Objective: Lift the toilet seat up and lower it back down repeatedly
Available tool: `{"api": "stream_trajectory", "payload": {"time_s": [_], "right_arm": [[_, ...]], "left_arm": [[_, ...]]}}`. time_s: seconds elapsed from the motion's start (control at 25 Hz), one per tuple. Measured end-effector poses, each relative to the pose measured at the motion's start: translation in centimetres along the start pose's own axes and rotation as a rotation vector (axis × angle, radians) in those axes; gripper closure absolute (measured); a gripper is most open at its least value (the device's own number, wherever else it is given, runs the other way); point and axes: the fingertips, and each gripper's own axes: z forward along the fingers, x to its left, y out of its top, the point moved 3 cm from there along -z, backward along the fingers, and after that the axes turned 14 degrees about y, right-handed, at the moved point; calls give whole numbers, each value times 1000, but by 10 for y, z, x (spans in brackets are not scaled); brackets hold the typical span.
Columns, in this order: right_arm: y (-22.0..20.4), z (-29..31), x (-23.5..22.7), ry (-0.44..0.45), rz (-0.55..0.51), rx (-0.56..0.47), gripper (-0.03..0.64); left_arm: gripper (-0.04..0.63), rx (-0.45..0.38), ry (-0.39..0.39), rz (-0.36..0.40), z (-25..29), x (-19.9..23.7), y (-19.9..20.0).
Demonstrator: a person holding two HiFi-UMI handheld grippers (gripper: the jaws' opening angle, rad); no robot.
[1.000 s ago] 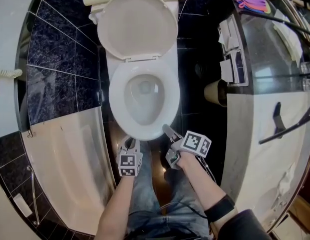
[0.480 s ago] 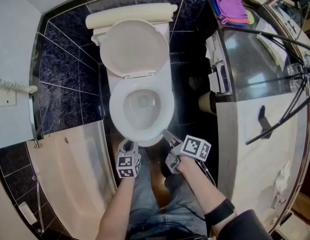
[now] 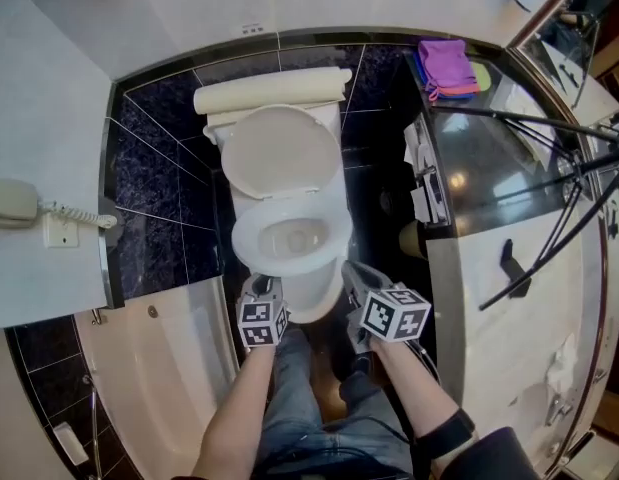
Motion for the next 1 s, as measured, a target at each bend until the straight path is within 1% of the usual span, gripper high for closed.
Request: {"api": "stream_trajectory", "payload": {"time_s": [0.16,0.28,0.64,0.84,1.0], "right_arm": [[31,10,17,-53,-266,40,600],[45,23,31,-61,-376,47,600],[87,54,53,-78,-530,32,600],[106,62,60,-75,-548,14,600],[108,64,57,-78,-552,21,600]], "left_arm": [[604,-24,-10,5,17,6,43],[604,-36,-18,33,29,14,70],[604,-62,-30,54,86,29,157],[604,-85,-20,91,118,39,189],[604,-83,-1,113,136,46,204]]}}
